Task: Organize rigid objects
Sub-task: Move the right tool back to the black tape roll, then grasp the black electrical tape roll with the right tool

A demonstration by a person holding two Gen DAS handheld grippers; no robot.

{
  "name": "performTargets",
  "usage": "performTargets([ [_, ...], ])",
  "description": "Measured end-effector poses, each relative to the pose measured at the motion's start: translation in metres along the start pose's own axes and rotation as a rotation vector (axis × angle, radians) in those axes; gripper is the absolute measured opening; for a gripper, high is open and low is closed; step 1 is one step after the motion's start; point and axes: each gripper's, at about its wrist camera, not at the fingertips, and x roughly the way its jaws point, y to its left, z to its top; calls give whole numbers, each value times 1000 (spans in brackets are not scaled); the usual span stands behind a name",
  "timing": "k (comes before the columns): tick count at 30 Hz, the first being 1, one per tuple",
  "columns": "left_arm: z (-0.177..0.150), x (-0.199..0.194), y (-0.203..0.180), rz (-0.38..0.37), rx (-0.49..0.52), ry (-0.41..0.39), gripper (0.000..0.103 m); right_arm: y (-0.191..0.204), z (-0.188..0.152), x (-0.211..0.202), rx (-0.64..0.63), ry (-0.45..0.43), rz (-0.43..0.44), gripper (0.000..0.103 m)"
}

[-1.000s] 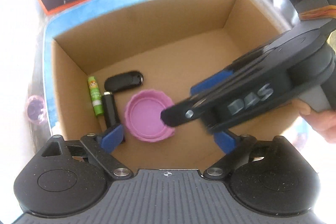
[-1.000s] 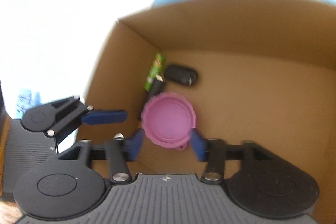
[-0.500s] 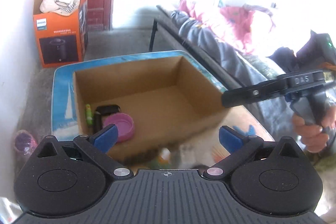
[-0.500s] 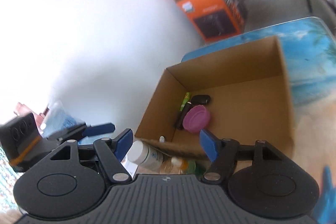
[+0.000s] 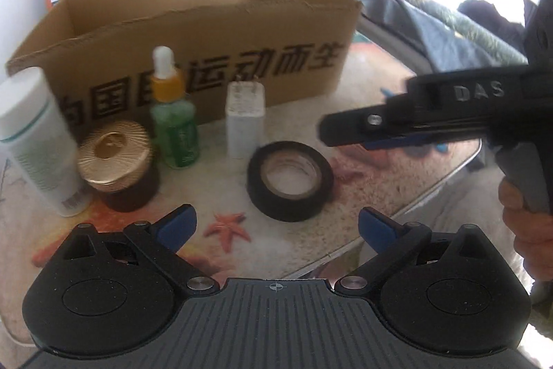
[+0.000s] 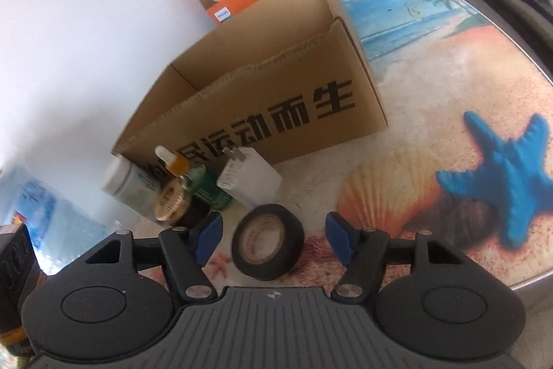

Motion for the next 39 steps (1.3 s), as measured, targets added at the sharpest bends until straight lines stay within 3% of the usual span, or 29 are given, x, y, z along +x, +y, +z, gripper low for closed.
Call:
performTargets([
  [6, -1, 18, -15, 66, 97, -22, 94, 11, -2, 20, -106, -26, -44, 58],
  [19, 0, 33, -17, 43, 90, -51, 67, 19, -2, 42, -229, 8, -72, 33],
  [24, 0, 38, -20, 49, 88, -62, 66, 21, -2, 42, -249, 14, -78, 25],
  [32, 0, 31, -24, 50, 106, -82, 66, 29, -4, 37, -272, -1, -109, 24],
  [39, 0, 4, -34, 50, 133, -151, 66, 47, -6, 11, -309, -56, -133, 24],
])
